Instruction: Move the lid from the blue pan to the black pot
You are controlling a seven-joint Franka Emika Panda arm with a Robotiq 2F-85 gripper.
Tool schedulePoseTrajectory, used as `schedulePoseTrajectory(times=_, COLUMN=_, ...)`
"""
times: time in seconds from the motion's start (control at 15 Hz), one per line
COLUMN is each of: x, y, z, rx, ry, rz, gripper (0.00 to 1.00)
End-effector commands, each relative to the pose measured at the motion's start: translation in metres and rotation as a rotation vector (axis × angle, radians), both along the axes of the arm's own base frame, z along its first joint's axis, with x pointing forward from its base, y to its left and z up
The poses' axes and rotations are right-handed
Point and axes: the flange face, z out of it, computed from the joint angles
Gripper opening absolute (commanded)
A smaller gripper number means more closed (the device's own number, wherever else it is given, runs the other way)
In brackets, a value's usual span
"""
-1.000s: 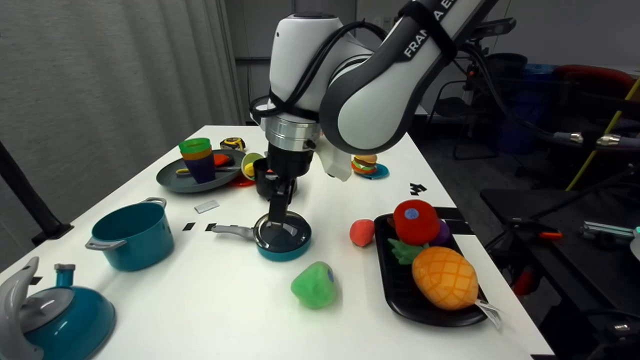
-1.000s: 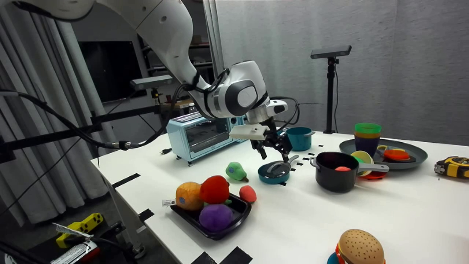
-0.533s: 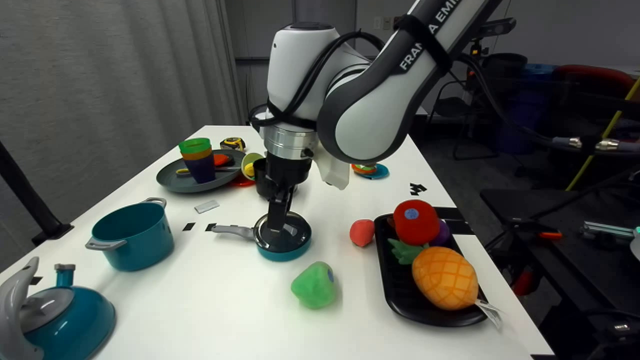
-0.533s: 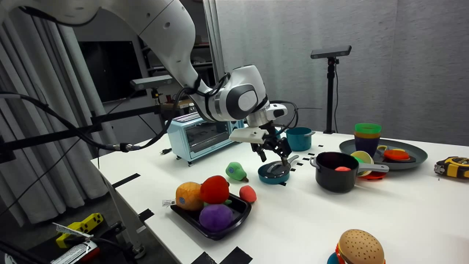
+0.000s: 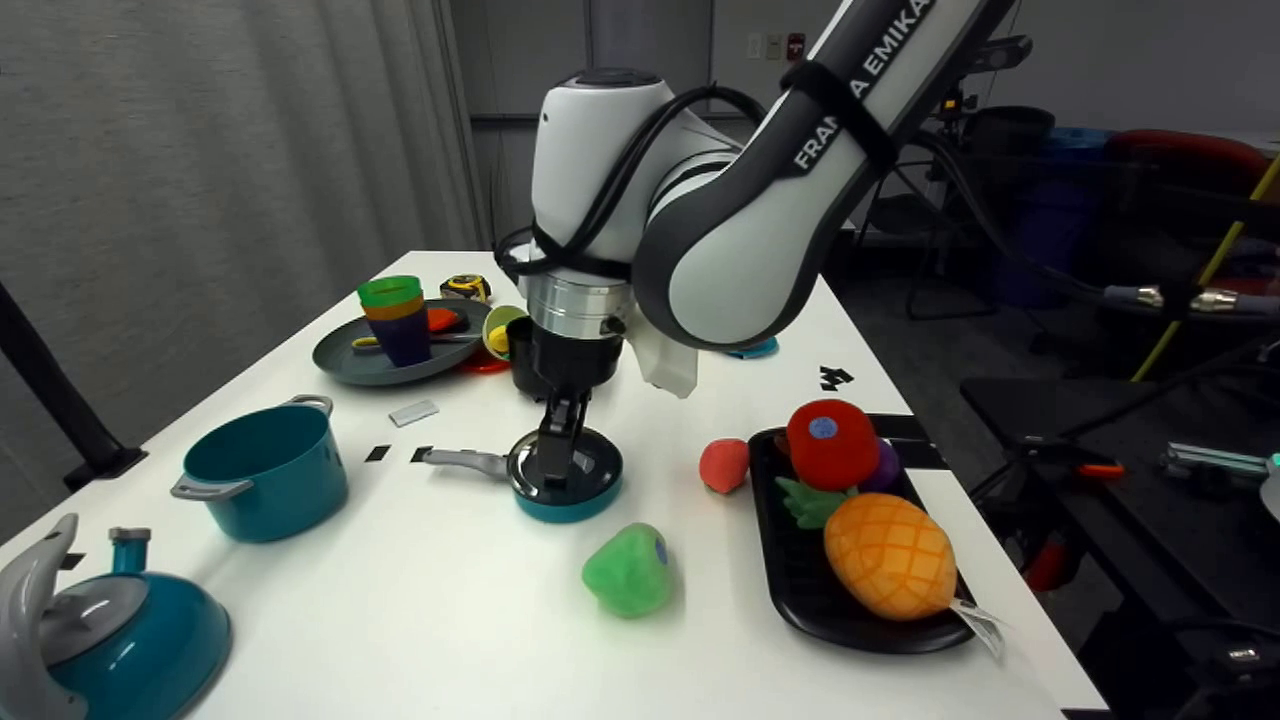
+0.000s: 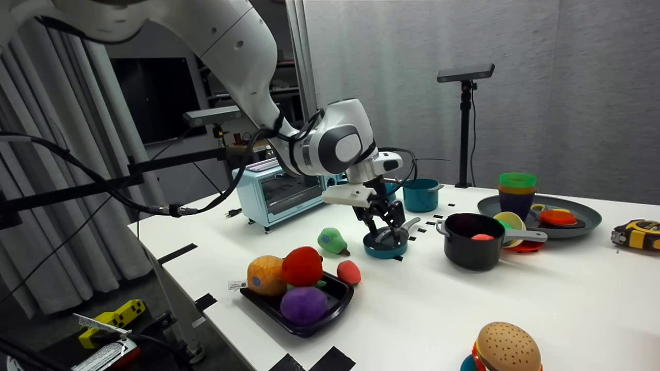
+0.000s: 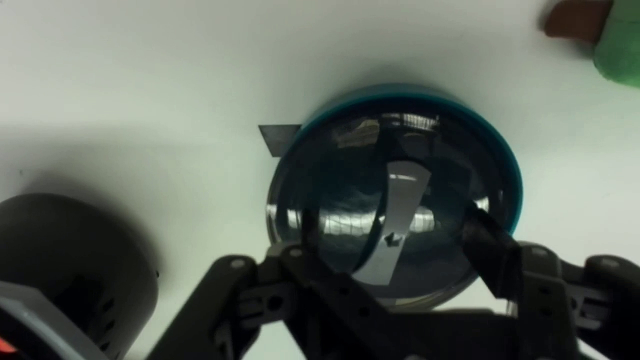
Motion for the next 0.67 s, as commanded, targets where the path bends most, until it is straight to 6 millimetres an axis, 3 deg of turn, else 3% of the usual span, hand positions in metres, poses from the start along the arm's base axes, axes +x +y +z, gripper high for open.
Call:
schedulePoseTrajectory(times=0.0, x=0.007, y=-0.001, z=-0.002, rx=0.002, ry=-0.018, rz=-0.026, gripper=0.42)
schedulePoseTrajectory(times=0.4, x=0.009, y=-0.005, z=0.010, rx=0.001, ry=-0.029, rz=-0.045, gripper=0.01)
schedulePoseTrajectory(times=0.6, x=0.007, y=-0.009, z=0.016, rx=-0.002, ry=-0.026, rz=-0.066, gripper=0.04)
